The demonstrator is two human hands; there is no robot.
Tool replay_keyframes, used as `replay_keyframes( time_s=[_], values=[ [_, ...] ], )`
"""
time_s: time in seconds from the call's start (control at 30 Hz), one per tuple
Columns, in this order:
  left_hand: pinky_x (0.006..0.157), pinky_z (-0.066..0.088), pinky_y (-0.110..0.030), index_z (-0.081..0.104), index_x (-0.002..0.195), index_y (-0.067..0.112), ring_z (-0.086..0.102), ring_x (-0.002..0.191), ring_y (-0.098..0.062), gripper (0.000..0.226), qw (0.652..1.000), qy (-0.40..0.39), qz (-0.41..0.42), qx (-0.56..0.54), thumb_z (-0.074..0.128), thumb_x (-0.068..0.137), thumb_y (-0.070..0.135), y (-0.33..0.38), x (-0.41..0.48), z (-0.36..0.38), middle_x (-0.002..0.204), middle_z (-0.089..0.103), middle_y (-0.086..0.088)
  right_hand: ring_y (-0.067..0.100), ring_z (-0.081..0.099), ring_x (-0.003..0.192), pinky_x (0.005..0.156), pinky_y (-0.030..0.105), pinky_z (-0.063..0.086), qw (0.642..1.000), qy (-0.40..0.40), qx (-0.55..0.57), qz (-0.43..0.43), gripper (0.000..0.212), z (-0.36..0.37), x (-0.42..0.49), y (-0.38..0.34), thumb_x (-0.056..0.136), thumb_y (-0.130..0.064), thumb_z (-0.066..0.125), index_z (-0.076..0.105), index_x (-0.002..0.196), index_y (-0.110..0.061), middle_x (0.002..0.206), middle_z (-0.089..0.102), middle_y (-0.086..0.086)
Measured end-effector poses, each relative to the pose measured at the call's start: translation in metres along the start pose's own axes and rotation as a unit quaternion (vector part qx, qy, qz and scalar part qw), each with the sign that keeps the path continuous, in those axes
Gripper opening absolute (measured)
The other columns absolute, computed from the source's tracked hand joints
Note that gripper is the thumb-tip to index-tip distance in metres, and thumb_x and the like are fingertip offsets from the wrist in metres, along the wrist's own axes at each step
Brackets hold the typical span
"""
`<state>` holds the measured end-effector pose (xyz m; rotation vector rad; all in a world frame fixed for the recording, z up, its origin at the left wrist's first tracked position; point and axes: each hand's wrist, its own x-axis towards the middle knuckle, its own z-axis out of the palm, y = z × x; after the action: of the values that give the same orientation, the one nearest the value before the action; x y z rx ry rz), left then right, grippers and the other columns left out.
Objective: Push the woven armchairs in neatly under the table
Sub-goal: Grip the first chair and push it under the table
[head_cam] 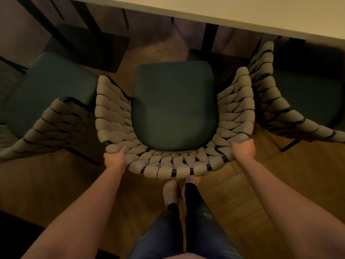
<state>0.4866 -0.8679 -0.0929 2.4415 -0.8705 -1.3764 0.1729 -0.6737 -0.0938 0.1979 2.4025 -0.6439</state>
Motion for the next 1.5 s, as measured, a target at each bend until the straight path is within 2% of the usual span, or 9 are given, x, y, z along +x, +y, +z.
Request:
replay_keyframes(
  time_s=[0.13,0.33,0.53,0.67,0.8,1.17,1.3,1.4,1.5],
  values=[
    [0.097,0.047,-0.045,0.035,0.141,0.007,0.053,0.117,-0.034,0.062,0.998,0.013,0.031,0.053,0.065,0.091,0.029,0.003,-0.003,0.004,0.131,0.052,-0.018,0.038,0.053,0.118,0.092,0.044,0.047,0.999,0.001,-0.004,-0.036,0.051,-0.009,0.003,-0.004,0.091,-0.019,0.063,0.040,0.132,-0.001,0.129,0.053,0.022],
    [0.090,0.046,-0.041,0.037,0.140,0.006,0.054,0.116,-0.033,0.056,0.995,0.037,0.070,0.052,0.062,0.094,0.025,0.013,-0.016,0.011,0.129,0.052,-0.018,0.038,0.054,0.115,0.082,0.037,0.045,0.996,0.019,0.021,-0.080,0.045,-0.020,0.006,-0.014,0.091,-0.017,0.061,0.042,0.129,-0.002,0.125,0.055,0.021],
    [0.094,0.048,-0.044,0.036,0.144,0.010,0.054,0.115,-0.033,0.062,0.999,0.032,-0.001,0.031,0.064,0.092,0.027,-0.005,-0.009,0.010,0.132,0.051,-0.016,0.036,0.057,0.109,0.076,0.034,0.045,0.991,0.027,0.022,-0.127,0.040,-0.023,0.000,-0.025,0.093,-0.017,0.059,0.042,0.127,-0.003,0.119,0.057,0.020],
    [0.096,0.048,-0.044,0.034,0.146,0.012,0.054,0.116,-0.032,0.064,0.999,0.026,-0.026,-0.002,0.065,0.091,0.027,-0.011,-0.019,0.026,0.133,0.050,-0.016,0.032,0.057,0.111,0.081,0.037,0.048,0.987,0.028,0.018,-0.155,0.038,-0.036,0.014,-0.045,0.093,-0.019,0.060,0.044,0.126,-0.008,0.120,0.058,0.016],
    [0.098,0.046,-0.044,0.034,0.145,0.012,0.053,0.119,-0.032,0.062,0.999,0.017,-0.026,-0.013,0.064,0.092,0.025,0.002,-0.022,0.038,0.134,0.050,-0.015,0.033,0.056,0.114,0.089,0.042,0.049,0.989,0.025,0.010,-0.145,0.039,-0.042,0.026,-0.056,0.092,-0.018,0.060,0.043,0.126,-0.008,0.122,0.057,0.016],
    [0.096,0.046,-0.044,0.036,0.141,0.007,0.052,0.118,-0.034,0.060,0.994,0.019,0.065,0.081,0.065,0.091,0.024,0.086,0.015,0.052,0.133,0.049,-0.018,0.034,0.055,0.115,0.078,0.032,0.042,0.995,0.016,0.060,-0.079,0.042,-0.021,0.036,-0.058,0.093,-0.016,0.060,0.041,0.128,-0.002,0.124,0.055,0.019],
    [0.088,0.048,-0.041,0.040,0.137,0.008,0.054,0.115,-0.032,0.054,0.992,-0.001,0.082,0.098,0.064,0.091,0.022,0.114,0.031,0.063,0.130,0.051,-0.017,0.035,0.056,0.114,0.079,0.034,0.044,0.995,0.028,0.080,-0.053,0.043,-0.014,0.041,-0.069,0.093,-0.017,0.060,0.040,0.128,-0.002,0.124,0.056,0.019],
    [0.093,0.049,-0.044,0.041,0.135,0.007,0.055,0.116,-0.033,0.053,0.989,-0.008,0.099,0.111,0.065,0.090,0.022,0.133,0.043,0.073,0.130,0.052,-0.017,0.036,0.056,0.112,0.082,0.039,0.048,0.995,0.037,0.082,-0.032,0.044,-0.006,0.045,-0.077,0.093,-0.019,0.060,0.039,0.129,-0.003,0.123,0.056,0.020],
    [0.091,0.050,-0.042,0.043,0.134,0.006,0.056,0.114,-0.032,0.052,0.986,-0.006,0.112,0.126,0.066,0.090,0.022,0.160,0.058,0.079,0.127,0.054,-0.017,0.037,0.056,0.112,0.079,0.035,0.045,0.995,0.051,0.087,-0.009,0.043,0.007,0.045,-0.090,0.093,-0.018,0.060,0.040,0.127,-0.001,0.122,0.056,0.021]
  ],
)
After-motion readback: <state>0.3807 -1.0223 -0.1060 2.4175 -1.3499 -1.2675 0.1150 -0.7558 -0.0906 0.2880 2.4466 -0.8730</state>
